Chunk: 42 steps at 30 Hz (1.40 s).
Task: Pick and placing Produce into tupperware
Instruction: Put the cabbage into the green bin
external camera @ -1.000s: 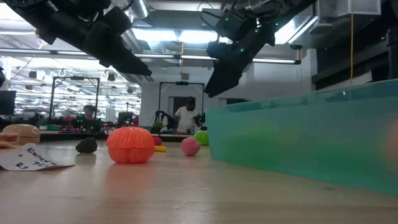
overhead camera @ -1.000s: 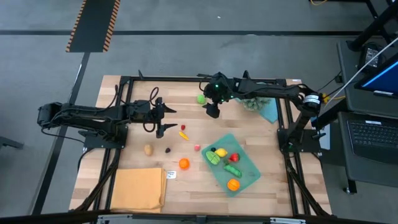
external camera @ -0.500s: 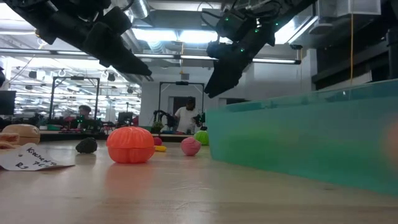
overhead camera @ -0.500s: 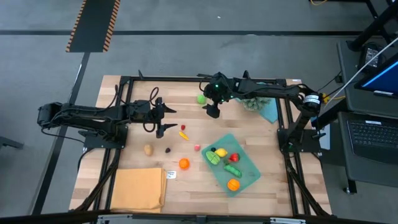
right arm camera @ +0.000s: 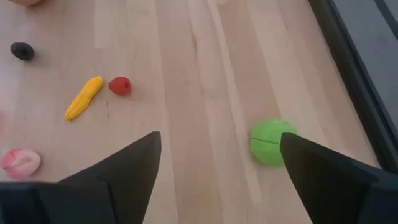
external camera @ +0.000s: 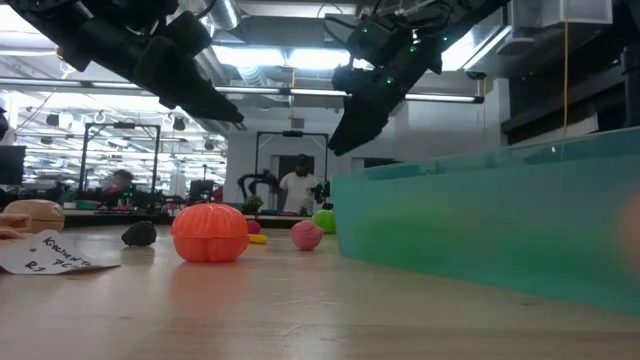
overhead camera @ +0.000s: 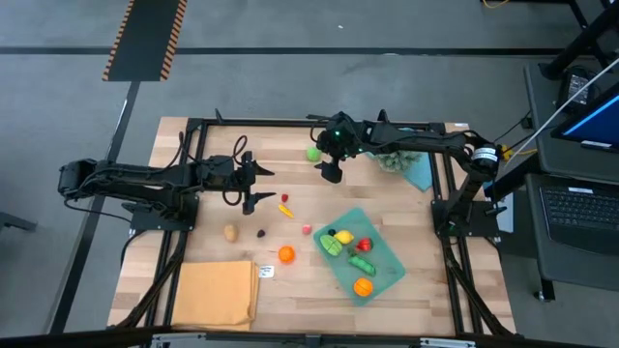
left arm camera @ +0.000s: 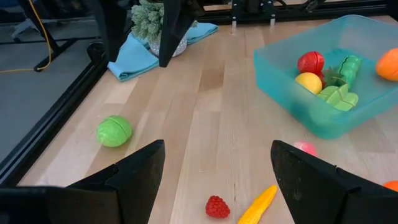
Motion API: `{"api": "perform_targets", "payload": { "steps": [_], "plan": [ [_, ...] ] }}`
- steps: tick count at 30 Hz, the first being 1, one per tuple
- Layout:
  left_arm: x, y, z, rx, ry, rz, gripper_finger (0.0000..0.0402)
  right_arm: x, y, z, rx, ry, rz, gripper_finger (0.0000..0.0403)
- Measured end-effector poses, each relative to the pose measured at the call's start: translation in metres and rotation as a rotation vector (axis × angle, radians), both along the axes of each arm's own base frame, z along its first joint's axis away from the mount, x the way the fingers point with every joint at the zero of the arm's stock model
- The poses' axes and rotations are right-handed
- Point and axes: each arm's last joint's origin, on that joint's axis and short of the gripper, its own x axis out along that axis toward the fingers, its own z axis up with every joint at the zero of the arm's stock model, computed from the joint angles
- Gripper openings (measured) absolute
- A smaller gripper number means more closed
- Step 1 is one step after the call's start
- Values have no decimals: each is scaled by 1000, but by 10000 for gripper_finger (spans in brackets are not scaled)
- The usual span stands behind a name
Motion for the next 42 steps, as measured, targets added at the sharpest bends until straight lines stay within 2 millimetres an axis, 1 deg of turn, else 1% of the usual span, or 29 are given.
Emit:
{"api": "perform_targets", "payload": {
  "steps": [5,9,14,17,21,26,30,37,42],
  "plan": [
    [0,0,0,0,0,0,286,0,0,1,-14,-3,13,329],
    [-1,0,-1,3,15,-2,286,0,0,0,8,0,-9,329],
    [-1,0,-2,16,28,-9,286,0,0,1,-64,4,63,329],
    [-1,0,-2,19,29,-11,286,0,-7,8,-82,14,30,329],
    [-1,0,-2,19,28,-11,286,0,-24,15,-68,73,-13,329],
    [-1,0,-2,19,28,-10,286,9,-45,13,-3,103,-11,329],
    [-1,0,-2,20,28,-10,286,19,-58,1,47,164,33,329],
    [-1,0,-2,20,31,-10,286,40,-70,-17,84,308,96,329],
    [-1,0,-3,19,33,-10,286,55,-80,-20,101,334,92,329]
  ]
}}
